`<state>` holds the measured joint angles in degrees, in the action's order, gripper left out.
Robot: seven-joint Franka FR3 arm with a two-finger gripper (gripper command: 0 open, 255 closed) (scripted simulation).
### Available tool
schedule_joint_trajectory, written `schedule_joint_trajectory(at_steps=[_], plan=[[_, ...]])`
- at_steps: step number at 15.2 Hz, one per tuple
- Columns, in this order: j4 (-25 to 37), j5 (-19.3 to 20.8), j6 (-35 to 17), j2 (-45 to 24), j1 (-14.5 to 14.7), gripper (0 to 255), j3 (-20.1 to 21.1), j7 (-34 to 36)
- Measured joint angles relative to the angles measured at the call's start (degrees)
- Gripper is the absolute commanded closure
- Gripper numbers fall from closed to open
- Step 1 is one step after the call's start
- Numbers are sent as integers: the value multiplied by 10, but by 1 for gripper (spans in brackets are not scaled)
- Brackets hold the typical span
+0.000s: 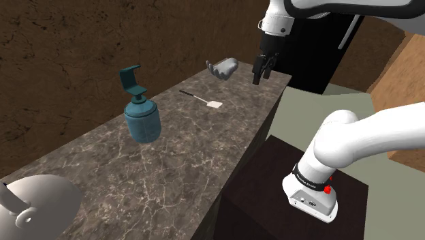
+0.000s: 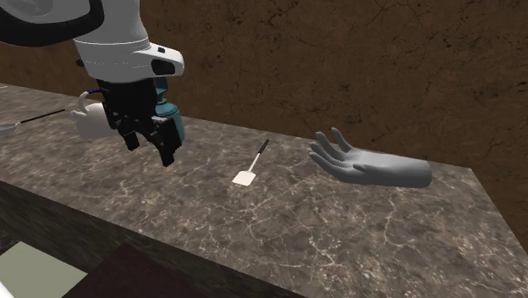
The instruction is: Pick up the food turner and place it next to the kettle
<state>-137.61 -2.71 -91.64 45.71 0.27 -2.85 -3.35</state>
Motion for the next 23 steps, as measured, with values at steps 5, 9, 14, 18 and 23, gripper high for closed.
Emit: schedule_joint_trajectory(at_steps=[5,9,14,18,23], plan=[[4,2,-53,-54,3,0,0,-7],[16,8,-124,-133,4,0,-8,-24],[59,10,-190,-235,8,0,-13,-39],[94,10,-243,-317,9,0,-17,-53],[168,6,-290,-432,11,0,-19,-66]])
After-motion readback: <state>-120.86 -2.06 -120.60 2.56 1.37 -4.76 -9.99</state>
